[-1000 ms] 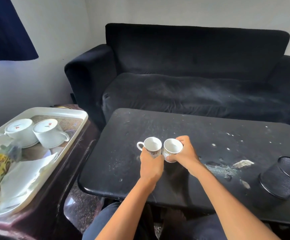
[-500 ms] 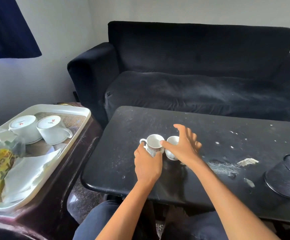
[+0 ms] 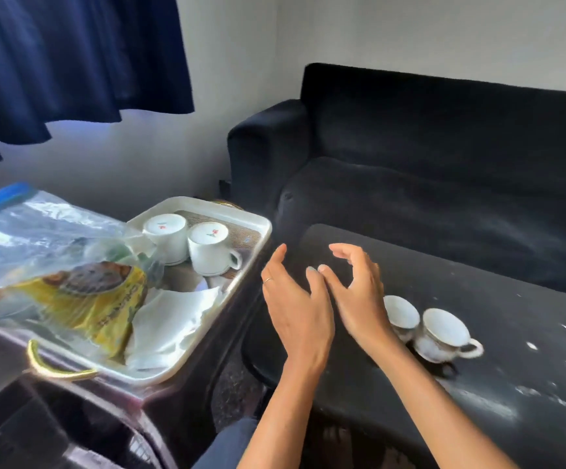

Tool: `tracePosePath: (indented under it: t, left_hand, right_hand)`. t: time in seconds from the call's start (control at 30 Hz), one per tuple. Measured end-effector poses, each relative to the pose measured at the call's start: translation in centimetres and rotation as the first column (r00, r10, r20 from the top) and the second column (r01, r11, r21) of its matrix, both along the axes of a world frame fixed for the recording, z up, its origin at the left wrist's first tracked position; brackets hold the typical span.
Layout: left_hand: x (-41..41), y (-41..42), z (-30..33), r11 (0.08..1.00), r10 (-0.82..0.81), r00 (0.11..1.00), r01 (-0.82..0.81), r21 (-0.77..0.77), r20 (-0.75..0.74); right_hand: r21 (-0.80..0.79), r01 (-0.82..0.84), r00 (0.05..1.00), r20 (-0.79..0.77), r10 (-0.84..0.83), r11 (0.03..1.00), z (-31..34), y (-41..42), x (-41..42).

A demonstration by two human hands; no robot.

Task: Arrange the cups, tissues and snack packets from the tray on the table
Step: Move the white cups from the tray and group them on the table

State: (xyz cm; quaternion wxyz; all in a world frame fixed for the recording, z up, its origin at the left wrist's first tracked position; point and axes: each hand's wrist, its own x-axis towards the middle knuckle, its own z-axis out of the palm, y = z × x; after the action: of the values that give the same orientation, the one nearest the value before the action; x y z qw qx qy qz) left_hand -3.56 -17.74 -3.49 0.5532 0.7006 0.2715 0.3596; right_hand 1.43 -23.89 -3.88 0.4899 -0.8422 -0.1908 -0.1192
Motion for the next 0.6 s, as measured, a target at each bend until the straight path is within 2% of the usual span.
tracePosePath:
  t: [0.13, 0.23, 0.33, 0.43, 0.6]
  left_hand:
    - [0.2, 3.7, 0.8, 0.971, 0.236, 0.964, -0.231, -0.056, 0.121]
    - [0.3, 5.6, 0.9, 0.923, 0.345, 0.929, -0.309, -0.231, 0.136]
    - [0.6, 7.3, 1.1, 0.842, 0.384, 0.915, -0.292, -0.454, 0.123]
    - [0.6, 8.5, 1.1, 0.745, 0.386, 0.916, -0.238, -0.623, 0.112]
    - [0.5, 9.7, 1.2, 0.639, 0.393, 0.910, -0.166, -0.751, 0.133]
  right_hand:
    - [-0.022, -0.203, 0.978, -0.055, 0.201, 0.979, 1.0, 5.9, 0.7]
    - [-0.116, -0.315, 0.947, -0.107, 0.303, 0.942, 1.8, 10.6, 1.9]
    - [-0.211, -0.389, 0.915, -0.203, 0.349, 0.897, 2.0, 14.5, 2.8]
    - [-0.237, -0.435, 0.880, -0.314, 0.356, 0.869, 1.5, 16.7, 3.3]
    - [-0.260, -0.412, 0.889, -0.327, 0.322, 0.873, 0.7, 18.0, 3.3]
